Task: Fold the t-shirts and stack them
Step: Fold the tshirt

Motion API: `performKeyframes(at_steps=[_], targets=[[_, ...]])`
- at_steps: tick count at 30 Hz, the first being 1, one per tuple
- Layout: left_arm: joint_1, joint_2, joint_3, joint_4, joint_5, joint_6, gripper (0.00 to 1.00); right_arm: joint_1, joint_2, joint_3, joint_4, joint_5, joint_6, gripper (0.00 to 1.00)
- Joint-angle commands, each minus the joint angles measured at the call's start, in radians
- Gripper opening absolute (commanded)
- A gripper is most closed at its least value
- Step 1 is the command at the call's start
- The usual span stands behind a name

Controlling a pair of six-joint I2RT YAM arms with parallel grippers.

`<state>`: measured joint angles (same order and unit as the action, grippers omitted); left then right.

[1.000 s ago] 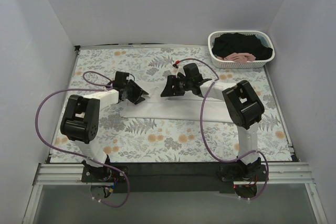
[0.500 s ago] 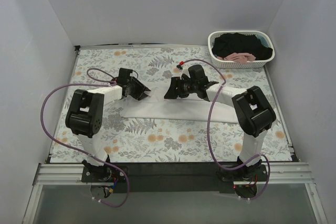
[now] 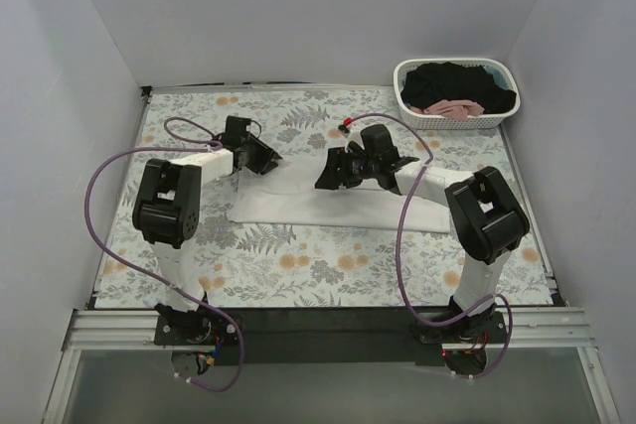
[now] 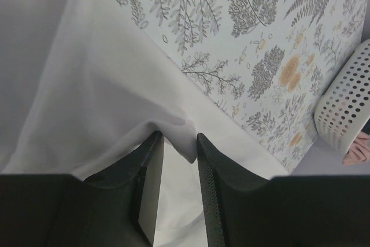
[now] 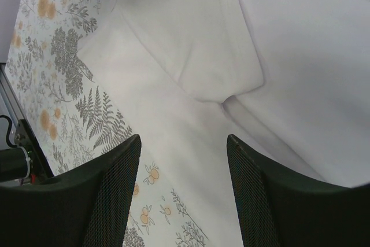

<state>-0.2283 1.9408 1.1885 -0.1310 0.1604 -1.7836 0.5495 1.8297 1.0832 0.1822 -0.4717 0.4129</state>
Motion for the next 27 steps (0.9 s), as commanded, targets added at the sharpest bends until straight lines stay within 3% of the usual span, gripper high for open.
performKeyframes(at_steps=[1,7,15,22,27], targets=[[0.021,-0.002,0.045,-0.025,-0.042,0.021,0.29,-0.011,-0.058,-0.017,0.014,0.015,-0.025,0.67],[0.052,-0.023,0.079,-0.064,-0.058,0.064,0.35,-0.048,-0.133,-0.051,-0.070,0.071,-0.080,0.67],[0.069,-0.255,0.079,-0.171,-0.191,0.223,0.52,-0.069,-0.282,-0.130,-0.295,0.255,-0.232,0.67],[-0.005,-0.462,-0.173,-0.281,-0.168,0.262,0.48,-0.068,-0.379,-0.224,-0.397,0.419,-0.270,0.68],[-0.059,-0.491,-0.315,-0.334,-0.162,0.242,0.41,-0.069,-0.365,-0.236,-0.443,0.496,-0.280,0.67]])
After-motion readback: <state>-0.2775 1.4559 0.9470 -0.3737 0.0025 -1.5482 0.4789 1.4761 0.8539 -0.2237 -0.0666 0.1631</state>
